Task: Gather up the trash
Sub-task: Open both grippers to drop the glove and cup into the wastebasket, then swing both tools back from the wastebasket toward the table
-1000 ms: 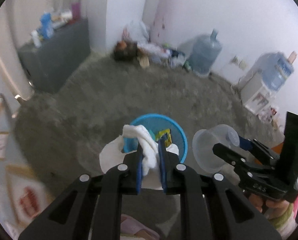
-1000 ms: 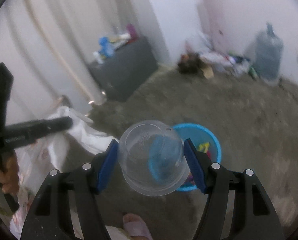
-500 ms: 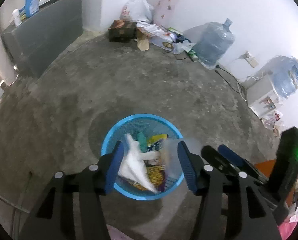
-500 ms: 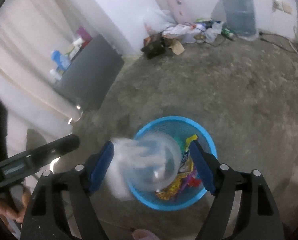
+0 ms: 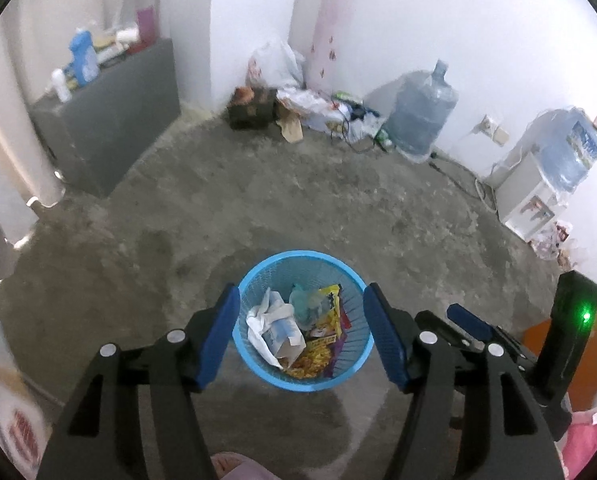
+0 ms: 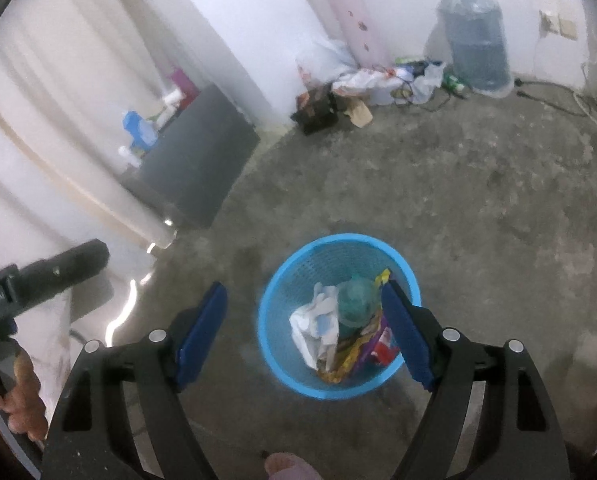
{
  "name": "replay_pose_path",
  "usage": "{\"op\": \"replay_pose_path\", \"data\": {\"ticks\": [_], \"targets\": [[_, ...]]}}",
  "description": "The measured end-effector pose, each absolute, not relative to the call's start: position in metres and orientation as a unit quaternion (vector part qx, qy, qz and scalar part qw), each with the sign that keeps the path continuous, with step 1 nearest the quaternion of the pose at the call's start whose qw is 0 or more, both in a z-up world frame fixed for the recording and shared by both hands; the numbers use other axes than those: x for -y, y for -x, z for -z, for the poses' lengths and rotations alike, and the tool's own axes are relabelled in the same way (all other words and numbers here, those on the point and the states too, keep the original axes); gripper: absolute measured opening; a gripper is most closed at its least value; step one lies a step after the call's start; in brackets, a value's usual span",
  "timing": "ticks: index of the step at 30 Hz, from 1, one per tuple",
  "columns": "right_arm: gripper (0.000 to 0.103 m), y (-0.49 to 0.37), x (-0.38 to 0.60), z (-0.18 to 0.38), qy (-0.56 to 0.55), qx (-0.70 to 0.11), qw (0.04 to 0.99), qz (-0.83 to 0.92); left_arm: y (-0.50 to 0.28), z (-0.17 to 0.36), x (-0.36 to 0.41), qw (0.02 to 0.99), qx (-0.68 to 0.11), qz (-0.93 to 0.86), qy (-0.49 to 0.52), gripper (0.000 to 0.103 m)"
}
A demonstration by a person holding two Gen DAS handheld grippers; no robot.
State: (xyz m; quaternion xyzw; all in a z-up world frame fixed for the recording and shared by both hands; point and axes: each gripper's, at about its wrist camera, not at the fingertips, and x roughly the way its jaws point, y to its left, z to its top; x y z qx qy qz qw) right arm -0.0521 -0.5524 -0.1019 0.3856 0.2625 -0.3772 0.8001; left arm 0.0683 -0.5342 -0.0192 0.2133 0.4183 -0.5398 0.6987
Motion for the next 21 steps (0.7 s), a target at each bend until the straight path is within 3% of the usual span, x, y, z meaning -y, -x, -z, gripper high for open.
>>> {"op": "replay_pose_path", "data": {"ticks": [12,21], "targets": [[0.076,0.041,0.474,0.043,-0.309,-0.275,0.857,0.307,-0.049,-0.033,0.375,0.744,-0.362,0.532,-0.181,0.062],[0.076,-0.02,0.406,0.007,-0.246,-0.281,0.906,0.2,-0.083,-0.053,0.208,0.815,-0.349,0.44,-0.143,0.062]]}}
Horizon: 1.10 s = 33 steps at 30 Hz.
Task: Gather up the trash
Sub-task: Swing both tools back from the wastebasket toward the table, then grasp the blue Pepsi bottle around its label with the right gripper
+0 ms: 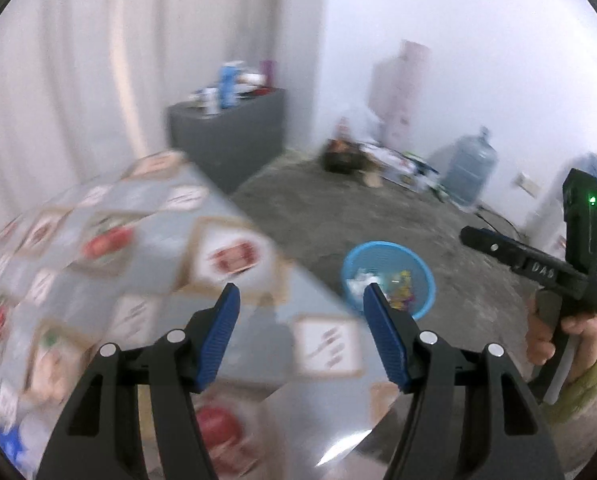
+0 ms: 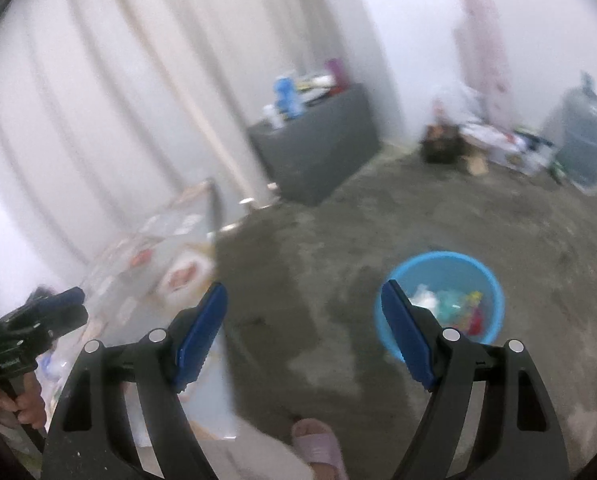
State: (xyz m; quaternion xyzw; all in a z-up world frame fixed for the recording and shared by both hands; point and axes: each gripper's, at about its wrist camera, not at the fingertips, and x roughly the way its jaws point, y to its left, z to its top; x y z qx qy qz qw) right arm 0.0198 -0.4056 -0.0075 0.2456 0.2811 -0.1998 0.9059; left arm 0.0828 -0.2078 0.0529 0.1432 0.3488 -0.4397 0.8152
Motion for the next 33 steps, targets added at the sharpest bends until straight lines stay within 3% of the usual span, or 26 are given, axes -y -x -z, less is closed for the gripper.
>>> {"op": "replay_pose_path", "data": {"ticks": [14,33], "targets": [[0.076,-0.133,0.25,-0.017,-0.136,-0.309,0.941,-0.025,-0.096,-0.046,-0.009,0.897,-0.343,0.27,-0.075,0.062],[0.076,-0.228,0.097,-0.006,0.031,-0.388,0.881,-0.27,-0.116,-0.007,-0.098,0.913,-0.373,0.159,-0.054,0.062]]}}
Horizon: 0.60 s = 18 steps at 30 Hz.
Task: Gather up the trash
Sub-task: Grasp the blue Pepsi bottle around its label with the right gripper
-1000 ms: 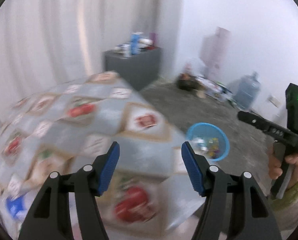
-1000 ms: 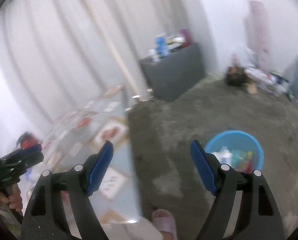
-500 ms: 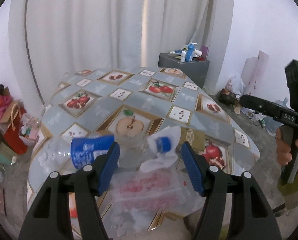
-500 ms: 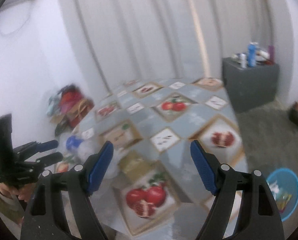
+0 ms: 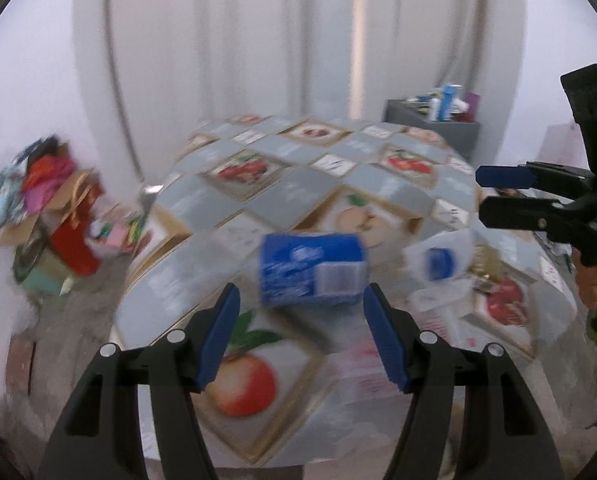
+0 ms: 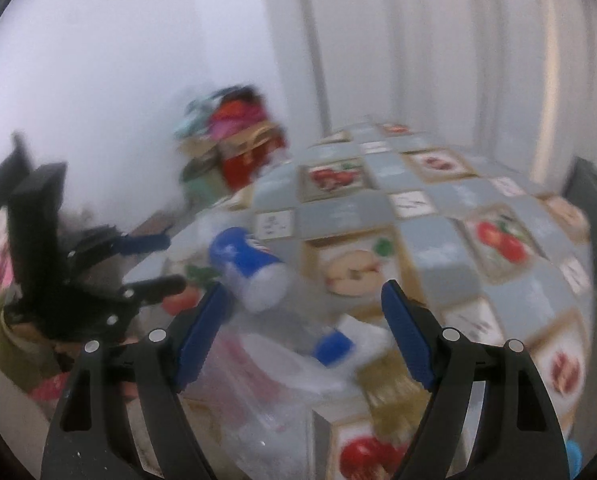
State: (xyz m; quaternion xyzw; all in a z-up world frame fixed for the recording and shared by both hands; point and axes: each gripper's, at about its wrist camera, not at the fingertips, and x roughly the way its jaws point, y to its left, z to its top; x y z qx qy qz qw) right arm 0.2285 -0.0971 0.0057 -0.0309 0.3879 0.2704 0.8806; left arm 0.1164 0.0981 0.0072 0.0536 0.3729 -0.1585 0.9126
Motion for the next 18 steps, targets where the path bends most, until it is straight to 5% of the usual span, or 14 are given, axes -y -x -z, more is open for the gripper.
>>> {"op": "replay_pose_path", "data": {"ticks": [18], "targets": [[0.076,-0.265,0.048,0.029,0.084,-0.436,0.848,-0.29,-0.151,0.021,-0.142,0.906,-0.411,0.098,0.008,0.07]]}}
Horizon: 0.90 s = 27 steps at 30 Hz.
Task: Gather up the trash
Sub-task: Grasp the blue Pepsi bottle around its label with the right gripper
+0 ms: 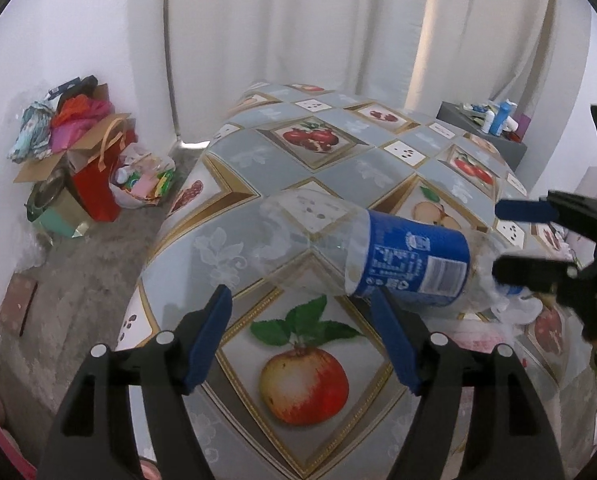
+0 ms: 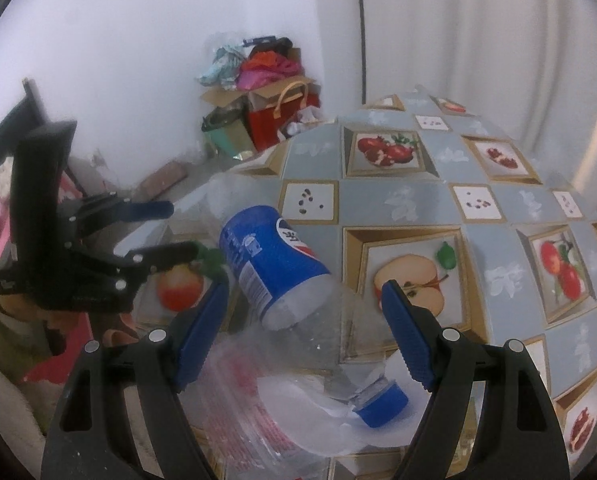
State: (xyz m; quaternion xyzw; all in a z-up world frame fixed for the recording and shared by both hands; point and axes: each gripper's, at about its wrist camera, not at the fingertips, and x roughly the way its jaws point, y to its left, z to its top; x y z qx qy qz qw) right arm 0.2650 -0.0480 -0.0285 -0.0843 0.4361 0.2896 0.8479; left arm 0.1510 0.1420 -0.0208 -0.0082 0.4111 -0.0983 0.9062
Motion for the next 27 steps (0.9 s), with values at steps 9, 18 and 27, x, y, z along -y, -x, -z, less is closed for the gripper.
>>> {"op": "replay_pose_path", "data": {"ticks": [9,18,27], "targets": [[0.076,-0.269,0.041,0.034,0.103,-0.44,0.843,-0.293,-0.162,0.029,-0.142,0.901,-0.422,0.096,0.01,0.071],[0.076,-0.275,0.033,0.04,0.121,-0.448,0.834,-0.3,-0.167,0.033,-0.154,0.9,-0.429,0.075,0.019,0.071],[0.076,-0.281,0.023,0.047,0.14,-0.458,0.822,-0.309,-0.167,0.04,-0.161,0.897,-0.437,0.069,0.013,0.071]]}}
